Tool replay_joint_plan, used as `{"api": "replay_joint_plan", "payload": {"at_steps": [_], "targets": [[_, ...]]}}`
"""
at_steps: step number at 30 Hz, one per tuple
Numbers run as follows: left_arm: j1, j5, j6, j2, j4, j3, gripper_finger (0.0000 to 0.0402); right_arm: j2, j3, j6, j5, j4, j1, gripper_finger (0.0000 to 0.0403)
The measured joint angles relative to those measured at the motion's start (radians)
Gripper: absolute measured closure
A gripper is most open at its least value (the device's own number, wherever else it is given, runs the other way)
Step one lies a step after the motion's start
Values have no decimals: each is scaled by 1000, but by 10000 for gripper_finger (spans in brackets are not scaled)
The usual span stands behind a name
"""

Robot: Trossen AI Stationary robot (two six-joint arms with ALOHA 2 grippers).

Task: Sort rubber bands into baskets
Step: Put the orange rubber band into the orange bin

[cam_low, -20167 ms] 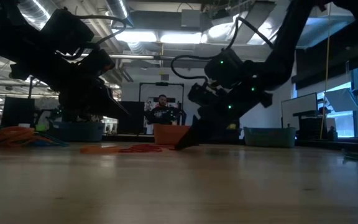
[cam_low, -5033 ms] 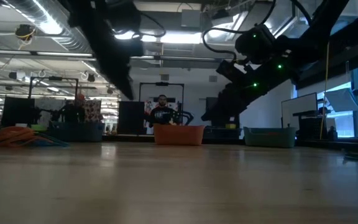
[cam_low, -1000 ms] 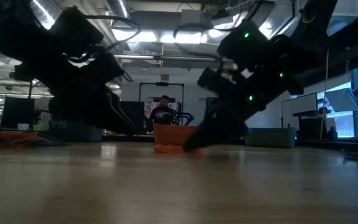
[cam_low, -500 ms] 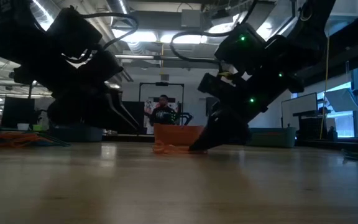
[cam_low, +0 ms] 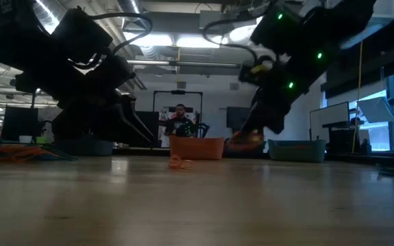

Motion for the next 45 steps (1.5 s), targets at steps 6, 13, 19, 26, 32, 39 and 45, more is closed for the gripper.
{"api": "replay_joint_plan", "payload": {"at_steps": [6,13,19,26,32,39,45], "targets": [[0,0,0,0,8,0,263,-163,0,41,131,-241,-61,401],[0,-1,0,0,10,0,263,-241,0,-3,-14,-237,-219,401],[0,-3,-5,0,26,0,263,-196,1,-88,-237,41,-318,402],[0,-3,-6,0,26,0,263,-60,1,-114,-395,429,-433,402],[0,-3,-8,0,25,0,263,45,1,-111,-460,645,-492,402],[0,-3,-8,0,24,0,263,140,48,-8,-462,686,-519,370],[0,-3,-8,0,23,0,263,184,121,-16,-462,571,-517,279]]}}
